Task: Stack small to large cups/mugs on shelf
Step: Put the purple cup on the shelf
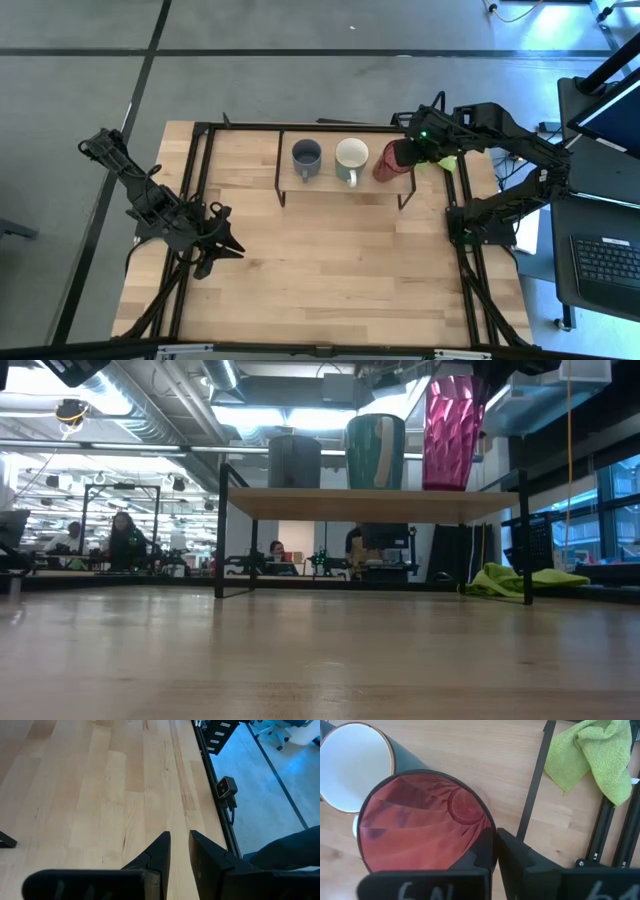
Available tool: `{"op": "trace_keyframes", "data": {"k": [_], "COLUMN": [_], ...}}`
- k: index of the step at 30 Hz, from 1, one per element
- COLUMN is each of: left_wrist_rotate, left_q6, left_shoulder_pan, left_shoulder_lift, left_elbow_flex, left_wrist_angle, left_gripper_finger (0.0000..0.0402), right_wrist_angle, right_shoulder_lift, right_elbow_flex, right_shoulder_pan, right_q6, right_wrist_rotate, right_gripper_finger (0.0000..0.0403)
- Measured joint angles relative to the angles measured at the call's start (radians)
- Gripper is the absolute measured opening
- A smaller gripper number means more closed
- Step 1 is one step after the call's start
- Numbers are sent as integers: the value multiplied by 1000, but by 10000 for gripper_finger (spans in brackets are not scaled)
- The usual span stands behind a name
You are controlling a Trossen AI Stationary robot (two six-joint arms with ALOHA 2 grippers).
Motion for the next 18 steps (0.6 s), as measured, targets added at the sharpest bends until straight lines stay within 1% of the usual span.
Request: {"op": "trace_keyframes", "data": {"k": [18], "left_wrist_rotate": [0], "left_q6": [2], "left_shoulder_pan": [0], "left_shoulder_lift": [0], "left_elbow_flex": [0], "left_wrist_angle": [0], "left_gripper_finger": [64], "right_wrist_angle": [0], "right_shoulder_lift": [0], "right_elbow_flex": [0], "right_shoulder_pan": [0], "right_q6": [-8], "right_wrist_rotate": [8], "right_gripper_finger": [22]}}
